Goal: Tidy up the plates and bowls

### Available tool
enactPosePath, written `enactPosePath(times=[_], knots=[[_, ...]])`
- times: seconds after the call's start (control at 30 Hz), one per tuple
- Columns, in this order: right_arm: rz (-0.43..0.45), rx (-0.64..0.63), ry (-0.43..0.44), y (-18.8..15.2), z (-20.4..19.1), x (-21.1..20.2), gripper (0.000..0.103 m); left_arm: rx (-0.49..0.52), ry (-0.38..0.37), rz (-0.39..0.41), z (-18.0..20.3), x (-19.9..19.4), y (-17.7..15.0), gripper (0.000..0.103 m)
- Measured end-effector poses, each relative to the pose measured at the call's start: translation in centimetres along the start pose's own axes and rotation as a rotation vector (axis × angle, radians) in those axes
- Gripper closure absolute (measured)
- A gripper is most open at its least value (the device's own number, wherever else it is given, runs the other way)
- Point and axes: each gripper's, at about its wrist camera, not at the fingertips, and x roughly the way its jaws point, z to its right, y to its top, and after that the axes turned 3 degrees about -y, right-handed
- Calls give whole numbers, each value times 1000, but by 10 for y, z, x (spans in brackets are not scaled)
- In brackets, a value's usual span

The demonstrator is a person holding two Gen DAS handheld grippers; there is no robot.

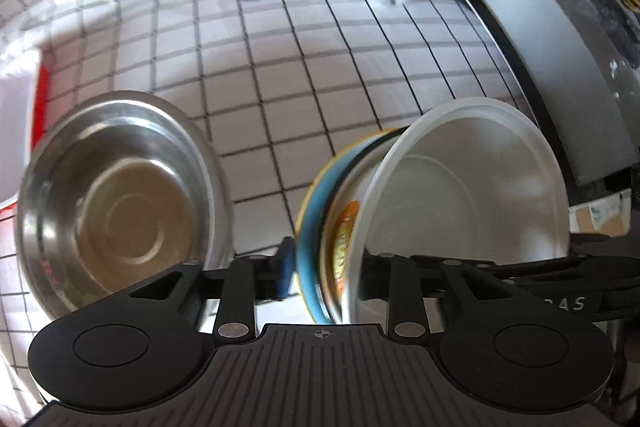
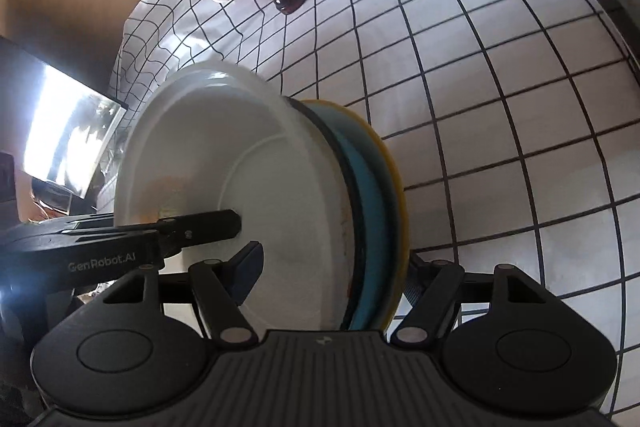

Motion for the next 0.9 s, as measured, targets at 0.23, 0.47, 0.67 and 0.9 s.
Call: enactPosePath(times=[0.23, 0.47, 0.67, 0.9], knots=[[-53, -13, -11, 7, -1, 1, 34, -20, -68, -42, -5, 7, 8, 61], [-44, 11, -22, 5, 15, -11, 35, 16, -91, -49, 11, 7, 2, 63], [-26, -10, -39, 4, 13, -13, 35, 71, -24, 25, 19, -7, 5, 69], [12, -16, -61, 1, 11, -16, 34, 132, 43, 31, 26, -2, 4, 69]])
